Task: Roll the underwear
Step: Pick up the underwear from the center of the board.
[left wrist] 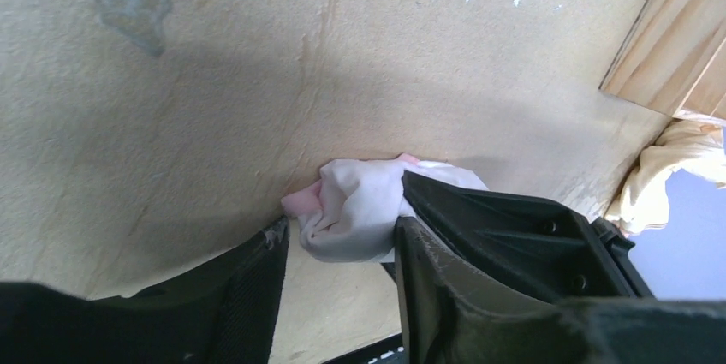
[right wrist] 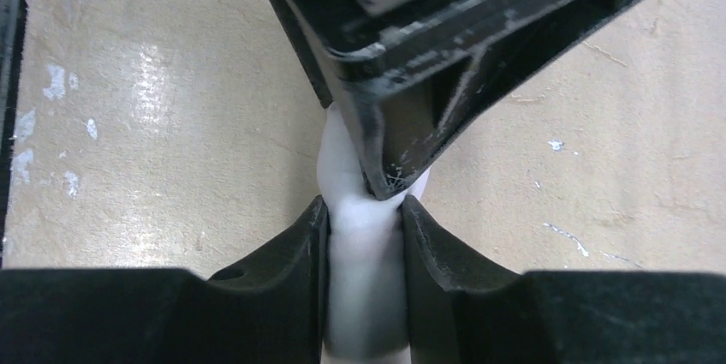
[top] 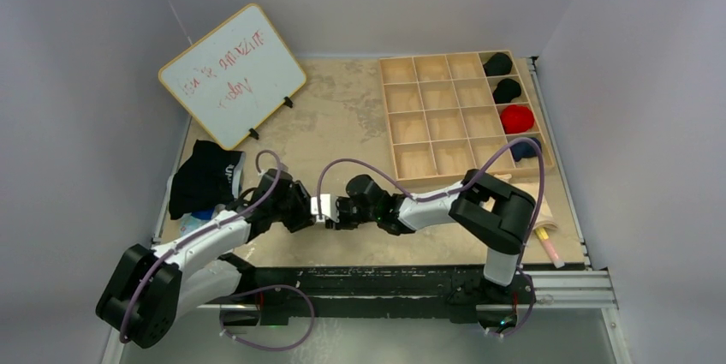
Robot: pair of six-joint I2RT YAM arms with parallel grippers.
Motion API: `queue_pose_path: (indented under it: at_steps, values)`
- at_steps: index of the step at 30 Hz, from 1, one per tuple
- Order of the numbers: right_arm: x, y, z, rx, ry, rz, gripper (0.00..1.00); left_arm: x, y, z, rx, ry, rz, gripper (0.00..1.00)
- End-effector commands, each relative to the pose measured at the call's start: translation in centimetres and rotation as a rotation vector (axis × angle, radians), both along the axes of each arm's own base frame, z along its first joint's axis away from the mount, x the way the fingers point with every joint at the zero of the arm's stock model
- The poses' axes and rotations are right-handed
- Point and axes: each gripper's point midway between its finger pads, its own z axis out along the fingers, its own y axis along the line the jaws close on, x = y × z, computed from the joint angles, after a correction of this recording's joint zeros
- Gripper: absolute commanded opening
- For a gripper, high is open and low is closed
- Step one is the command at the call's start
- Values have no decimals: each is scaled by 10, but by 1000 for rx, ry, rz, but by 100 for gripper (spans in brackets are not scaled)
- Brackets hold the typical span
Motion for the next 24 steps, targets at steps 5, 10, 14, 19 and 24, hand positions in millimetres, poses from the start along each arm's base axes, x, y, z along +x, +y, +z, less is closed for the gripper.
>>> queue_pose_path:
  at_steps: [5, 10, 14, 19, 24]
  values:
    - [-25, -62, -73, -263, 343, -93, 34, 8, 19, 21, 90, -56, 50, 56]
    - [-18, -61, -73, -259, 317, -132, 50, 9, 16, 26, 69, -82, 44, 59]
    - [-17, -61, -71, -260, 293, -131, 53, 7, 11, 14, 61, -43, 22, 57]
    - [-14, -61, -70, -265, 268, -132, 38, 8, 8, 8, 60, -23, 15, 55]
    - [-12, -58, -65, -259, 285, -166, 13, 11, 13, 15, 79, -39, 37, 56]
